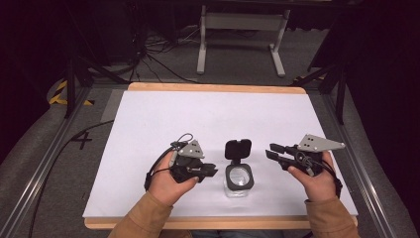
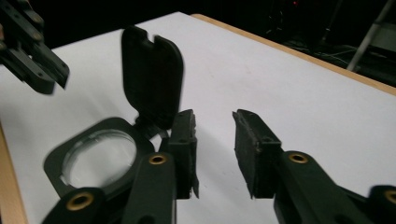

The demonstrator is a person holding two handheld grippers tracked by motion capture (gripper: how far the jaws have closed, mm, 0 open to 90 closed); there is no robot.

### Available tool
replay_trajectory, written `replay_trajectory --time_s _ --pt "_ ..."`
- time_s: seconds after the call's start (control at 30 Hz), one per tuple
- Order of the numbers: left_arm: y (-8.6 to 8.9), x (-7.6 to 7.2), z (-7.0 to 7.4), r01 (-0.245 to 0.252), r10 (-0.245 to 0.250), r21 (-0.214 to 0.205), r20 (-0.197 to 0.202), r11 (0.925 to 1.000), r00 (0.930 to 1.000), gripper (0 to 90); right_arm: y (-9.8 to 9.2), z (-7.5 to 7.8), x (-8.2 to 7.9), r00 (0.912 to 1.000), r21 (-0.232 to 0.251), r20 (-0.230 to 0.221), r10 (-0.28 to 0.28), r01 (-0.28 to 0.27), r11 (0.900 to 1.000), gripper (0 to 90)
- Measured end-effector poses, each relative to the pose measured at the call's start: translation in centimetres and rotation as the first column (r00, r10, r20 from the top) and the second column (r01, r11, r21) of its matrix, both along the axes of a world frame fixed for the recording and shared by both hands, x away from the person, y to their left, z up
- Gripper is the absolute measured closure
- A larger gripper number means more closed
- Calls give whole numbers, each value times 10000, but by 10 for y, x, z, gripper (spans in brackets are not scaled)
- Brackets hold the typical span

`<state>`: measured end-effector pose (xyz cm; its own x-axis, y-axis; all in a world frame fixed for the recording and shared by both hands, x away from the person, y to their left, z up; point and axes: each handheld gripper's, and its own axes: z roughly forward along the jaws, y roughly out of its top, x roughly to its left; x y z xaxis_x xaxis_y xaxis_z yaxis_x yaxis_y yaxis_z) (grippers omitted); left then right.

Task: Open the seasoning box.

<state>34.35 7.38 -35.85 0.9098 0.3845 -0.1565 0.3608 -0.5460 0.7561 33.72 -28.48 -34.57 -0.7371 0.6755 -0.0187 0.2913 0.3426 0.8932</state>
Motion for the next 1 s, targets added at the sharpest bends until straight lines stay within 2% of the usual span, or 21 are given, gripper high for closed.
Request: replay_trajectory --time_s 0.03,0.1,0.17,0.23,0.3,0.43,0.5,0.63,0.67,0.77,0.83,0.9,1.0 --pt "0 0 0 0 0 0 0 10000 10000 777 -5 -1 1 9999 -142 -67 -99 98 9999 634" --pt "9 3 -1 -218 220 234 -59 9995 9997 772 -9 -2 2 9997 -281 -127 -209 205 9994 620" --pt "20 9 -4 -395 395 324 -16 9987 9992 746 -21 -8 6 9981 -442 -364 -504 488 9978 610" --pt "23 11 -6 -475 474 386 17 9981 9989 736 -26 -10 8 9972 -483 -439 -610 589 9971 605" --pt "30 17 -11 -723 715 660 151 9952 9973 715 -35 -15 11 9947 -483 -624 -821 792 9957 589" --pt "43 29 -25 -1081 1088 889 -23 9902 9941 679 -49 -27 19 9872 -842 -918 -1306 1230 9888 548" --pt "49 35 -32 -1228 1246 987 -125 9875 9921 671 -55 -33 23 9825 -842 -1117 -1488 1398 9866 533" --pt "59 45 -47 -1673 1703 861 -282 9821 9850 624 -62 -45 29 9712 -881 -1484 -1866 1749 9806 508" --pt "61 47 -49 -1689 1732 1014 -361 9804 9842 612 -63 -47 30 9690 -888 -1551 -1925 1803 9796 503" --pt "69 53 -59 -2187 2259 934 -760 9713 9712 595 -66 -57 34 9616 -1043 -1708 -2147 1991 9744 475" --pt "73 55 -63 -2387 2461 947 -762 9665 9662 580 -69 -64 38 9595 -1336 -1721 -2230 2016 9703 473" --pt "76 57 -67 -2580 2665 1127 -680 9595 9614 563 -70 -69 39 9560 -1409 -1842 -2284 2043 9687 466" --pt "78 59 -71 -2742 2828 1247 -576 9536 9574 531 -73 -75 42 9522 -1585 -1932 -2366 2077 9653 463"
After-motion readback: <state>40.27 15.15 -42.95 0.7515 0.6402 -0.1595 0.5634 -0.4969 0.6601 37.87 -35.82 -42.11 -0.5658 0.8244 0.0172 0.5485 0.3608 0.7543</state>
